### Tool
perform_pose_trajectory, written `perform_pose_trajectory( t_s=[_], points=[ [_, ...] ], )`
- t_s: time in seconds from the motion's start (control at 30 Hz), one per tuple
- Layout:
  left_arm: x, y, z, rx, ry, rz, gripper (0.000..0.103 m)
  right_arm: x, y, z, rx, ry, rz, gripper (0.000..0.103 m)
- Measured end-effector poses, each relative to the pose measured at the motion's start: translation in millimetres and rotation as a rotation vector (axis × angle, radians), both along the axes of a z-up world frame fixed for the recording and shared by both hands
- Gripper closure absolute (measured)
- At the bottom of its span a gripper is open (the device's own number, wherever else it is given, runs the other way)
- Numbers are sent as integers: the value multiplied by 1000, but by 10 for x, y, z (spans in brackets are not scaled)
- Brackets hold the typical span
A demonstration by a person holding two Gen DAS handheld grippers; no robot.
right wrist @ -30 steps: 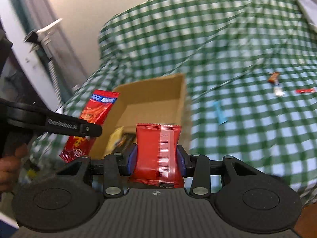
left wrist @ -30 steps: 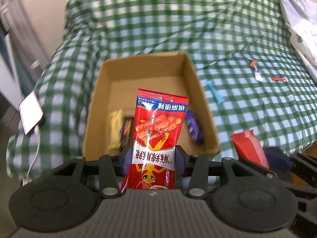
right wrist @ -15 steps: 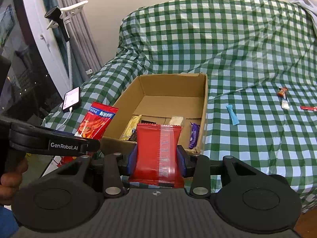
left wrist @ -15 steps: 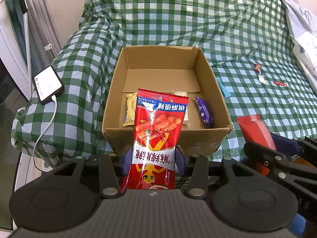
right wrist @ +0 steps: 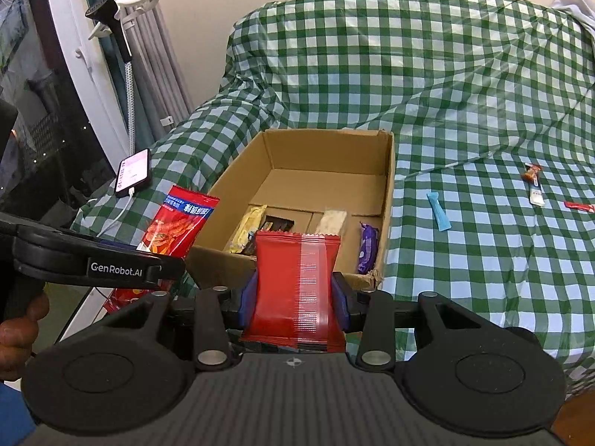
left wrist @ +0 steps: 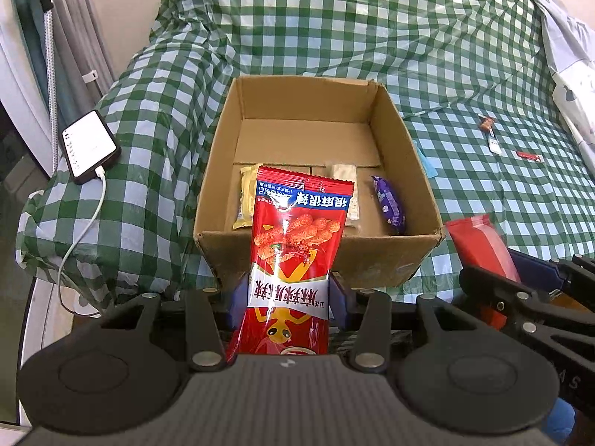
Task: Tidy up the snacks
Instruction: 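Carry both red packets over the box with both tools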
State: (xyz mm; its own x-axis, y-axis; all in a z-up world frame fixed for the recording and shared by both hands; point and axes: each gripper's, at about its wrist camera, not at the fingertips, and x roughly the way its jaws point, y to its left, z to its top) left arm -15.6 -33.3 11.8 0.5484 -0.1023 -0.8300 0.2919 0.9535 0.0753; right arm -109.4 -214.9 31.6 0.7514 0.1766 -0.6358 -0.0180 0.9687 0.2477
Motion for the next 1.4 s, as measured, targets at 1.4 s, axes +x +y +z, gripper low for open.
perform_pose_trajectory(
  t_s=[1.4],
  points=[
    [1752,-255,-669,50,143,36,53,1674,-257,-547,-5,107,-13,59]
  ],
)
